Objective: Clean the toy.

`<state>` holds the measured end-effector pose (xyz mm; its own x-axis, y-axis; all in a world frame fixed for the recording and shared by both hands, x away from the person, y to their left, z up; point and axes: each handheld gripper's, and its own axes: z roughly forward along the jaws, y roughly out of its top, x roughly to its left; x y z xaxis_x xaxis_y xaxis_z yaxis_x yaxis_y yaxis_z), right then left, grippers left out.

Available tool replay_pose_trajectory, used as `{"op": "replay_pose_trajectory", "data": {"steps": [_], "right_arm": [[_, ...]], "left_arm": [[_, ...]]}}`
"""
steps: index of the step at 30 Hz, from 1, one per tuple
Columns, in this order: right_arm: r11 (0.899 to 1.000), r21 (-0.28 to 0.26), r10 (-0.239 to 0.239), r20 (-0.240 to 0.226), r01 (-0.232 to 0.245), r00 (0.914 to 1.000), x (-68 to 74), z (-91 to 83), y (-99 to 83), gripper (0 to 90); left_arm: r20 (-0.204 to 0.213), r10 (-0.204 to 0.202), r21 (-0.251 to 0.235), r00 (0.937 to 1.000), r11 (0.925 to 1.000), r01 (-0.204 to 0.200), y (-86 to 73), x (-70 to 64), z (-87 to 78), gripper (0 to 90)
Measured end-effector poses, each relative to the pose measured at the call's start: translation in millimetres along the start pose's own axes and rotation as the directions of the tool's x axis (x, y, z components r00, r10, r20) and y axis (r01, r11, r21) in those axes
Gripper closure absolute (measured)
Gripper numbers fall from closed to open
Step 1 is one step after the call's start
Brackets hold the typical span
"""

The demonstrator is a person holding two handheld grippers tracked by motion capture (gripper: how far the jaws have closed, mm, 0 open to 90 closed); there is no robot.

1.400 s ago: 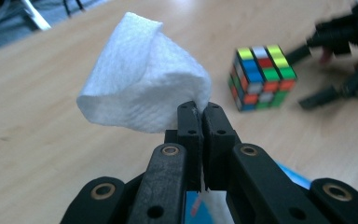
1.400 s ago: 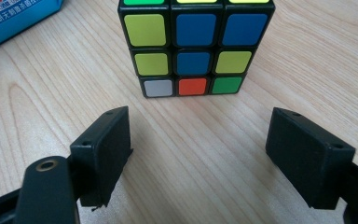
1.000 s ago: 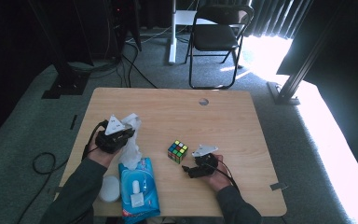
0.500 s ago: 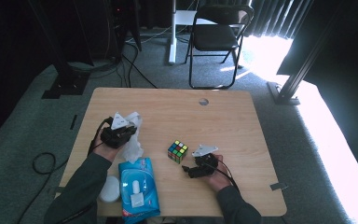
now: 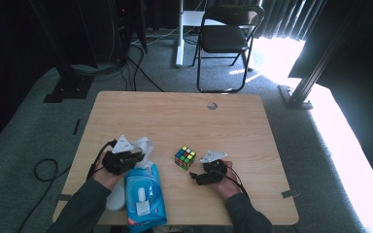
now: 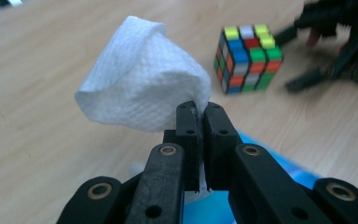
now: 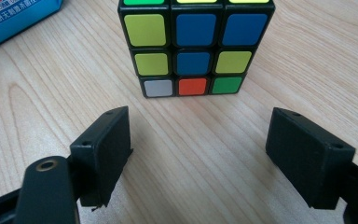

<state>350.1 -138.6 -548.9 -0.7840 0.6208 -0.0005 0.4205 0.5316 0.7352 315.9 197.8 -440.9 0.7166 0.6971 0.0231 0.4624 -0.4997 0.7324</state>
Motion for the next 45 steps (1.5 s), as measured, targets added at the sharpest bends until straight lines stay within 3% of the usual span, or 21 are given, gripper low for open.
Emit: {"op": "replay_pose_trajectory", "data": {"steps": [7, 13, 17, 23, 27, 31, 35, 45], "right_arm": [[1.000, 0.001, 0.001, 0.000, -0.001, 1.0000, 0.0, -0.1, 0.0, 21.8], [1.000, 0.001, 0.001, 0.000, -0.001, 1.0000, 0.1, -0.1, 0.0, 21.8], [1.000, 0.000, 0.000, 0.000, 0.000, 1.0000, 0.0, 0.0, 0.0, 21.8], [1.000, 0.000, -0.001, 0.000, 0.001, 1.0000, -0.1, 0.0, 0.0, 21.8], [1.000, 0.000, -0.001, 0.000, 0.001, 1.0000, -0.1, 0.0, 0.0, 21.8], [1.000, -0.001, 0.001, 0.001, -0.001, 1.0000, -0.1, 0.5, 0.4, 21.8], [1.000, -0.001, 0.001, 0.000, -0.001, 1.0000, -0.1, 0.7, 0.6, 21.8], [1.000, 0.015, 0.008, 0.009, -0.008, 0.9999, 1.3, 2.5, 5.5, 25.6]], "left_arm": [[0.041, -0.009, 0.051, 0.9991, 0.9987, 0.007, -15.7, -1.8, 10.4, 83.4], [0.030, -0.015, 0.081, 0.9994, 0.9966, 0.013, -21.6, -2.1, 18.2, 62.6], [0.037, -0.032, 0.092, 0.9988, 0.9954, 0.028, -22.5, 2.0, 20.2, 56.0], [0.086, -0.078, 0.104, 0.9932, 0.9922, 0.069, -23.8, 10.6, 23.5, 52.9], [0.096, -0.091, 0.102, 0.9912, 0.9914, 0.082, -25.3, 14.2, 25.0, 49.3], [0.111, -0.085, 0.107, 0.9901, 0.9916, 0.073, -24.4, 13.7, 25.5, 51.4], [0.148, -0.080, 0.110, 0.9857, 0.9919, 0.064, -23.6, 13.6, 25.3, 62.4], [0.087, -0.005, 0.104, 0.9962, 0.9945, -0.004, -18.6, 4.3, 21.1, 75.5]]}}
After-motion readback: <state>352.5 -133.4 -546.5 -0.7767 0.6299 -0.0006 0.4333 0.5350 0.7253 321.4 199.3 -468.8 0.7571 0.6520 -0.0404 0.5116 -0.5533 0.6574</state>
